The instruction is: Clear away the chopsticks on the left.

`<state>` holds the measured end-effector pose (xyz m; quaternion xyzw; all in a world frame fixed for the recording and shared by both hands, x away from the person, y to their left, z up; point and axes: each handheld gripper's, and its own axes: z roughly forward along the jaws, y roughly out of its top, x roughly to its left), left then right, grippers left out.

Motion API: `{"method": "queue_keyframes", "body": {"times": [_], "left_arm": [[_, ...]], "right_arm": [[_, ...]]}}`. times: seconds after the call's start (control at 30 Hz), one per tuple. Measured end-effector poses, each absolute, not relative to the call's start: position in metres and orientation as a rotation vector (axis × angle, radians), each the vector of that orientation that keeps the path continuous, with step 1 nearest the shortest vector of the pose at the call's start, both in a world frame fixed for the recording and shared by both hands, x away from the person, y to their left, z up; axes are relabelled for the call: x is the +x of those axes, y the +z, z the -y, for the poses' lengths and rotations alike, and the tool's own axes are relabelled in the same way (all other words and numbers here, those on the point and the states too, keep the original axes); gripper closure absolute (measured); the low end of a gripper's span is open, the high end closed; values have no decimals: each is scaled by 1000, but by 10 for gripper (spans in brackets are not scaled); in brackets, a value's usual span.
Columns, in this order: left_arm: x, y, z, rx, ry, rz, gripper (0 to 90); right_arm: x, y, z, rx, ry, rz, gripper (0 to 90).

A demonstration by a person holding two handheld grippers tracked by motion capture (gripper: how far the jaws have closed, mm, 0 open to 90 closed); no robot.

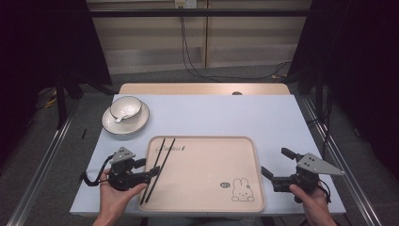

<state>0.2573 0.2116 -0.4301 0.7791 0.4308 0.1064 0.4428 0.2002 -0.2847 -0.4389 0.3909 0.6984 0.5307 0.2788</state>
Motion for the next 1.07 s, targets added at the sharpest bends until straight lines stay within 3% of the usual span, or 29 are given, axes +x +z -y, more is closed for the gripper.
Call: {"method": "queue_keyframes", "body": {"times": [0.1, 0.33, 0.53, 0.87, 1.07], "left_arm": [[257, -424, -219, 1918, 314, -1052, 169], [255, -420, -241, 1913, 345, -977, 40], [262, -423, -267, 1820, 352, -1001, 34], [252, -424, -289, 1836, 549, -961, 27], [254, -424, -294, 1825, 571, -950, 25]], "right_arm": [[200, -439, 285, 1055, 1427, -1871, 4], [200, -439, 285, 1063, 1428, -1865, 4], [200, -439, 286, 1072, 1423, -1859, 4], [200, -438, 289, 1075, 1416, -1850, 3], [202, -439, 290, 1085, 1403, -1846, 4]]}}
